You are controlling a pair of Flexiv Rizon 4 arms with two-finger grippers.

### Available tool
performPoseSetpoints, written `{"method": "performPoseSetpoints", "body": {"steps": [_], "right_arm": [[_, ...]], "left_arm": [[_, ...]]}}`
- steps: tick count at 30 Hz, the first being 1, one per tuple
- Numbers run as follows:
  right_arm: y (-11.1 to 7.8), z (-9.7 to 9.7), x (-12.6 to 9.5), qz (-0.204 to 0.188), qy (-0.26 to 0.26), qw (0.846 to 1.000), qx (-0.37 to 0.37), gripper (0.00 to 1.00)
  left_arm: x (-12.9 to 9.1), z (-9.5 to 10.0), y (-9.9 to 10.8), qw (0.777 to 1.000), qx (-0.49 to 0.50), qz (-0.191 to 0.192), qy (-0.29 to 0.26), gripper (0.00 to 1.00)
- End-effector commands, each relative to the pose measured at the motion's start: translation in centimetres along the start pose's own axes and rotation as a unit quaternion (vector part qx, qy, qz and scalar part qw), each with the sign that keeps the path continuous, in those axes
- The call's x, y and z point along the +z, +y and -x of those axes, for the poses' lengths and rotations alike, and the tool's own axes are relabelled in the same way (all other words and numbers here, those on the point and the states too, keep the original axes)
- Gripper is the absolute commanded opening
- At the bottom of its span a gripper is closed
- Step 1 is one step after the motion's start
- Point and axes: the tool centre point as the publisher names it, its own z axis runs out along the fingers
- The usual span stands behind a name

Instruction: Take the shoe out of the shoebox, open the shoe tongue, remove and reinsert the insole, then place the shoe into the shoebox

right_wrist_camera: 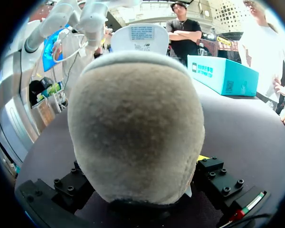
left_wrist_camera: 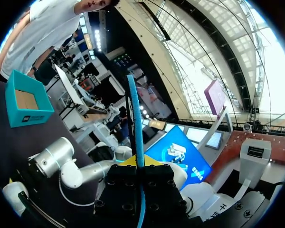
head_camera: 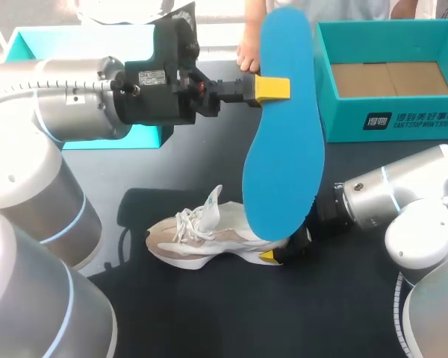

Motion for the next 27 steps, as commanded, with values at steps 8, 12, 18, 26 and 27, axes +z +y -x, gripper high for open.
{"method": "performPoseSetpoints", "body": {"steps": [8, 12, 18, 26, 27], "right_arm": [[-0.3, 0.3, 0.6, -0.003, 0.000, 1.000, 0.001, 1.00], [-0.1, 0.7, -1.4, -0.015, -0.002, 1.000, -0.009, 1.00], [0.2, 0.9, -3.1, -0.051, -0.003, 0.999, -0.011, 1.00], [0.3, 1.0, -3.7, -0.091, 0.018, 0.996, -0.006, 1.00], [0.4, 0.9, -3.7, -0.097, 0.019, 0.995, -0.005, 1.00]], "left_arm": [[0.1, -0.2, 0.3, 1.000, 0.000, -0.004, -0.002, 0.00], [0.1, -0.2, 0.3, 1.000, 0.000, -0.004, -0.002, 0.00], [0.1, -0.2, 0.3, 1.000, 0.000, -0.004, -0.002, 0.00], [0.1, -0.2, 0.3, 1.000, 0.000, -0.004, -0.002, 0.00], [0.1, -0.2, 0.3, 1.000, 0.000, -0.004, -0.002, 0.00]]}}
